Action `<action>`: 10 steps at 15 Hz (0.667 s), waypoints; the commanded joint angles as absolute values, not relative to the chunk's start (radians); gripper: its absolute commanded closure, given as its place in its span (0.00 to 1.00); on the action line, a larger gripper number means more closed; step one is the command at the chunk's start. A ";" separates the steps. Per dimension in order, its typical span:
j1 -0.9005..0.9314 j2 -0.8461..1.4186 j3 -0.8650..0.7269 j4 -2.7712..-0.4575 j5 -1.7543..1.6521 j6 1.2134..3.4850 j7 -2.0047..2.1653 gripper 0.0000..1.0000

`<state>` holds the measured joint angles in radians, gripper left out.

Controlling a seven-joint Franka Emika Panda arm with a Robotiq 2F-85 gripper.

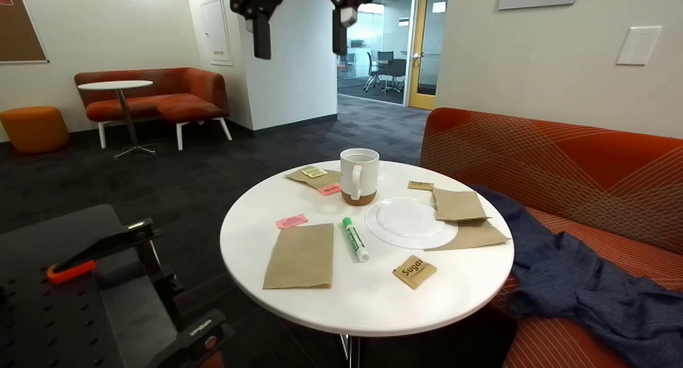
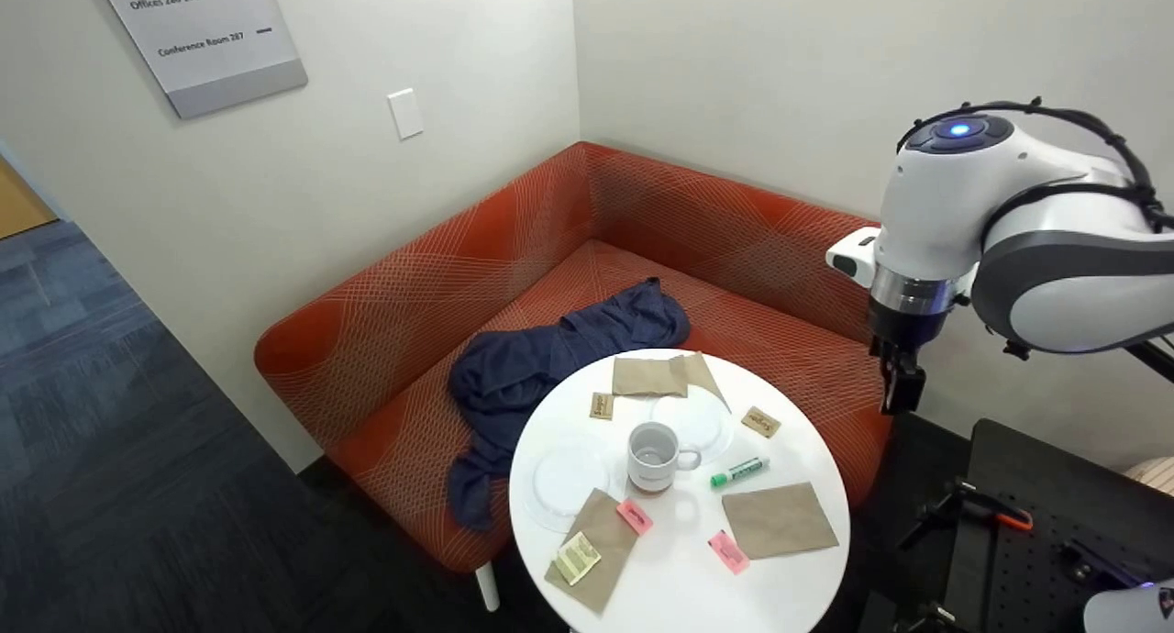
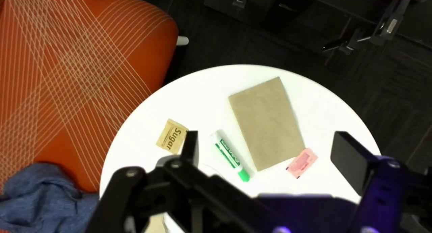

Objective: Put the green marker inside the white mug

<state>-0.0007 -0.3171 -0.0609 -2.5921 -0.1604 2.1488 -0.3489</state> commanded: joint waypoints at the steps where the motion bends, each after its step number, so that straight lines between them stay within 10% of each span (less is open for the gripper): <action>1: 0.020 -0.238 -0.092 -2.608 -0.116 2.273 -0.461 0.00; 10: 0.019 -0.097 -0.061 -2.602 -0.071 2.355 -0.535 0.00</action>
<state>0.0276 -0.0969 -0.0698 -2.6031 -0.0725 2.3564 -0.5344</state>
